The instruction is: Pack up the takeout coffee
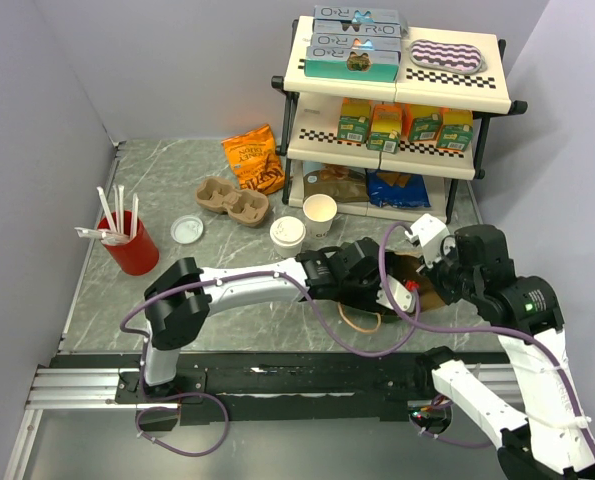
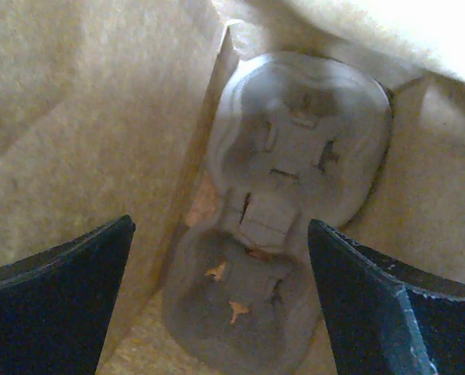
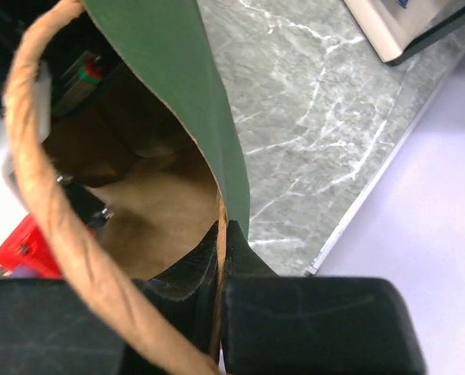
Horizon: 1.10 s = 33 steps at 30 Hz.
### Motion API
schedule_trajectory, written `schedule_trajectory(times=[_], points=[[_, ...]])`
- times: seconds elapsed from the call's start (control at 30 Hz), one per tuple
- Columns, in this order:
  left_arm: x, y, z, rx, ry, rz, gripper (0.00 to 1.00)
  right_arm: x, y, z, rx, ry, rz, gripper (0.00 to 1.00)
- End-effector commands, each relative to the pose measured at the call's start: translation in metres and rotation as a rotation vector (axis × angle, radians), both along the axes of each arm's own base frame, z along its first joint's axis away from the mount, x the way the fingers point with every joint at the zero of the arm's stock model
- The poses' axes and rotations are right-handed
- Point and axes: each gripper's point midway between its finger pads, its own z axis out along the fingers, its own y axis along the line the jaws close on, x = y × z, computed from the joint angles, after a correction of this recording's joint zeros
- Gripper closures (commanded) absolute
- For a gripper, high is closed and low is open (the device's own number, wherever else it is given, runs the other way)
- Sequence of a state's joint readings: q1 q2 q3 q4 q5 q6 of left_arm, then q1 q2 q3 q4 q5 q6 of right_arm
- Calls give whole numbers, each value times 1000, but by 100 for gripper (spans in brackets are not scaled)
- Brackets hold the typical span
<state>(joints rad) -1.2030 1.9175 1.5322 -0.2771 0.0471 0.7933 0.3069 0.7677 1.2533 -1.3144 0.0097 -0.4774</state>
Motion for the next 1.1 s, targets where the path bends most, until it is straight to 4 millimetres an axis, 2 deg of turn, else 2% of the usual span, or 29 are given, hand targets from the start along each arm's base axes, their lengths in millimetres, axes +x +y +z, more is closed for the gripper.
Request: schedule_trajectory(times=[0.0,0.1,0.13,0.33,0.53,0.7,0.8,0.87,0.9,0.97,1.0,1.07], points=[[-6,-12,46,-121,-40,-52,0,-12,-18,-2,-83,52,-34,100],[-20,-16,66,-202,10,-104,1,-14,-17,-7,-80,67,-30,100],[-21,-14,82,-247,22,-114,1,-14,-17,-8,-81,69,-27,100],[-61,-22,143,-428,209,-236,1,-10,-14,-7,-71,68,-29,100],[-84,-18,172,-522,347,-268,1,-9,-13,-8,-63,64,-30,100],[-92,-15,195,-565,415,-269,1,-6,-12,-6,-65,63,-31,100],[-96,-2,214,-582,423,-264,1,-3,-11,-2,-61,56,-35,100],[-94,8,214,-581,444,-224,1,1,-11,4,-64,43,-35,100],[-93,19,228,-610,435,-212,1,2,-12,5,-69,38,-40,100],[-87,31,228,-621,441,-161,1,6,-15,10,-86,21,-41,100],[-85,42,241,-650,419,-146,1,8,-15,12,-91,15,-39,100],[-75,53,236,-654,404,-64,1,12,-17,20,-102,-8,-40,100]])
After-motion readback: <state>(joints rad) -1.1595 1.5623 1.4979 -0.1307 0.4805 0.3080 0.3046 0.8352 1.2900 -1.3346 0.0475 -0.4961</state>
